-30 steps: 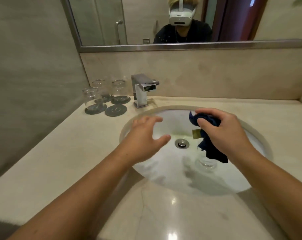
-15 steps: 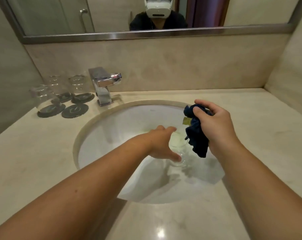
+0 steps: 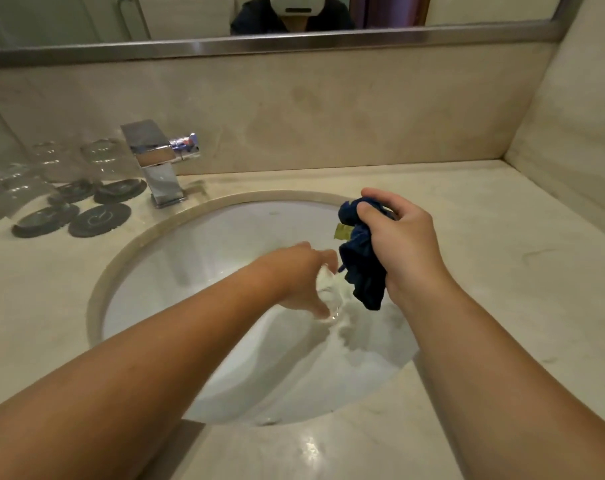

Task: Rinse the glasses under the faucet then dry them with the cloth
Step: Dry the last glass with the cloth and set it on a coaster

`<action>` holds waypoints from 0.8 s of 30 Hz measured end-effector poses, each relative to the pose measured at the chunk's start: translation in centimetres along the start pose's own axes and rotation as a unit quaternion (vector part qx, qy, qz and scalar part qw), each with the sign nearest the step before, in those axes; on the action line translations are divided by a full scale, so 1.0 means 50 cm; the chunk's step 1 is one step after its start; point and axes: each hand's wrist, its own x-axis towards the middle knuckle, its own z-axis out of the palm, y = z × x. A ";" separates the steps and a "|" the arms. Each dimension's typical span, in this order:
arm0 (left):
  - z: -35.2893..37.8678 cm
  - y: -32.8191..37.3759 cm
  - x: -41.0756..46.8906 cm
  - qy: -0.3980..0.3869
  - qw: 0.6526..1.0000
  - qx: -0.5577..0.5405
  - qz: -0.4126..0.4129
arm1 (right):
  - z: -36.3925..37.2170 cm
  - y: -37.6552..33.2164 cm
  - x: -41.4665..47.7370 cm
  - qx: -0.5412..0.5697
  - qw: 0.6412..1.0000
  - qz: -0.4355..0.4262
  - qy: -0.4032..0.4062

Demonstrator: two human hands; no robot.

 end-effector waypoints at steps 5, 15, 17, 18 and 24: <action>-0.034 -0.083 -0.096 0.100 0.901 -0.406 -0.115 | 0.000 -0.003 0.006 0.008 1.000 -0.014 0.011; -0.017 -0.062 -0.178 0.188 0.688 -0.693 -0.101 | 0.051 0.005 -0.068 -0.098 0.978 -0.115 -0.143; -0.020 -0.067 -0.180 0.214 0.672 -0.703 -0.094 | 0.051 0.008 -0.075 -0.104 0.973 -0.119 -0.167; -0.022 -0.071 -0.181 0.225 0.668 -0.703 -0.092 | 0.050 0.007 -0.077 -0.102 0.972 -0.120 -0.172; -0.028 -0.073 -0.182 0.214 0.661 -0.716 -0.066 | 0.051 -0.007 -0.084 -0.084 0.975 -0.125 -0.165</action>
